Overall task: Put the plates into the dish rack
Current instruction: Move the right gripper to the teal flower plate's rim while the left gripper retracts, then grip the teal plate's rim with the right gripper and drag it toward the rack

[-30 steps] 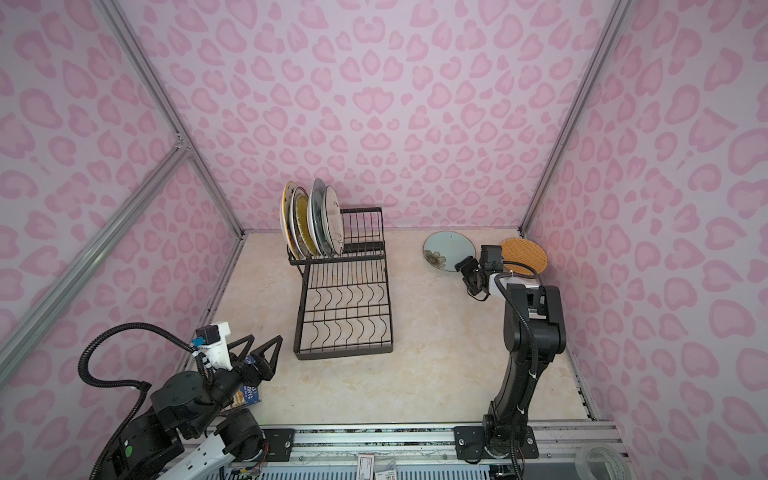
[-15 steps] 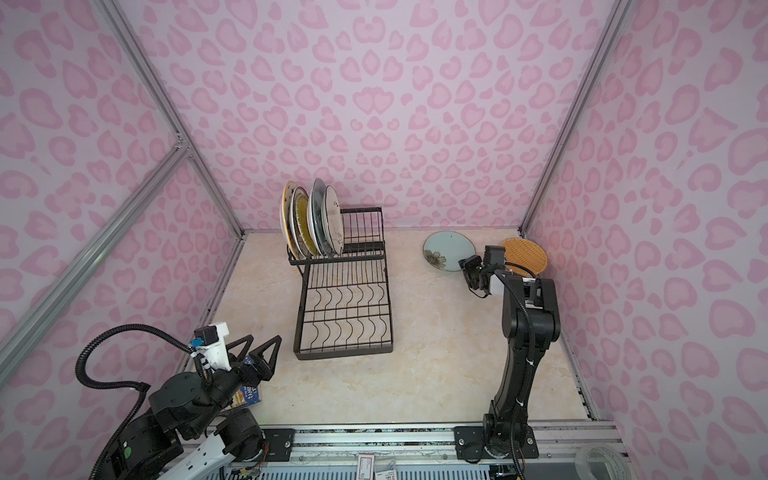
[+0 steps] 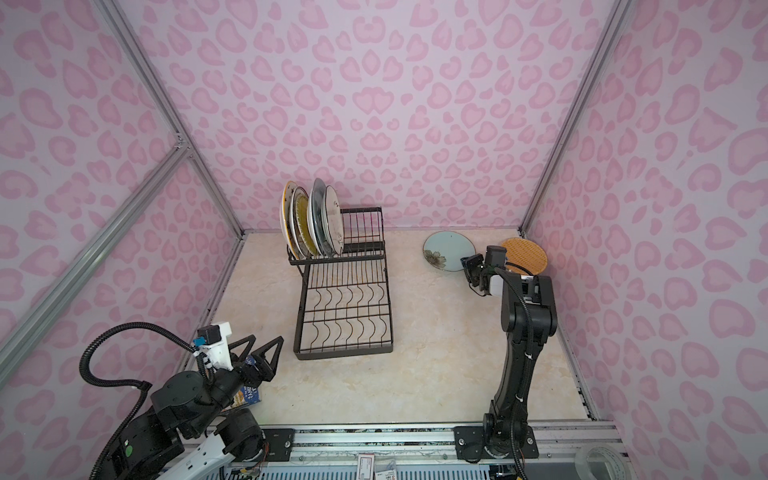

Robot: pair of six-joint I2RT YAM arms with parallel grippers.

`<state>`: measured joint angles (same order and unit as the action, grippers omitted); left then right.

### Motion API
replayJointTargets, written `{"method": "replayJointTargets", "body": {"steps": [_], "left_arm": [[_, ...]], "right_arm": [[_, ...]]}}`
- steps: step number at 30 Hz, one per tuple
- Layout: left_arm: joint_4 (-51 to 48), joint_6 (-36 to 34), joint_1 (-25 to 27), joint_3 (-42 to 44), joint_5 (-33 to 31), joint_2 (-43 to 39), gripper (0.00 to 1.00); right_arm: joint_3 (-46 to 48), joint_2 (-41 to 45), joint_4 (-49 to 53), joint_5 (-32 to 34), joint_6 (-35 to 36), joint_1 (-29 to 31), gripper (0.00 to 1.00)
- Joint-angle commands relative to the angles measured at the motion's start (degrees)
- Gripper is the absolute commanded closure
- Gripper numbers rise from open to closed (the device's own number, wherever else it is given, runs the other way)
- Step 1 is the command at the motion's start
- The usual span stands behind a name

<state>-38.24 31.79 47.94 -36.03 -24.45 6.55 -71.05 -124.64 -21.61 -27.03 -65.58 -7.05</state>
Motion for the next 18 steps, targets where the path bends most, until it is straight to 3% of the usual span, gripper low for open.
{"method": "replayJointTargets", "body": {"steps": [1,5,13,18], "left_arm": [[0.9,-0.1,-0.1,0.0,0.1,0.1,0.04],[0.9,-0.1,-0.1,0.0,0.0,0.2,0.04],[0.6,0.1,-0.1,0.1,-0.9,-0.3,0.04],[0.7,0.1,-0.1,0.0,-1.0,-0.3,0.04]], "right_arm": [[0.4,-1.8,1.9,0.7,-1.3,0.0,0.63],[0.5,-2.9,0.7,0.6,-1.8,0.1,0.67],[0.8,-4.3,-2.7,-1.1,-2.7,0.0,0.92],[1.6,-3.4,-6.4,-2.5,-3.7,0.1,1.00]]}}
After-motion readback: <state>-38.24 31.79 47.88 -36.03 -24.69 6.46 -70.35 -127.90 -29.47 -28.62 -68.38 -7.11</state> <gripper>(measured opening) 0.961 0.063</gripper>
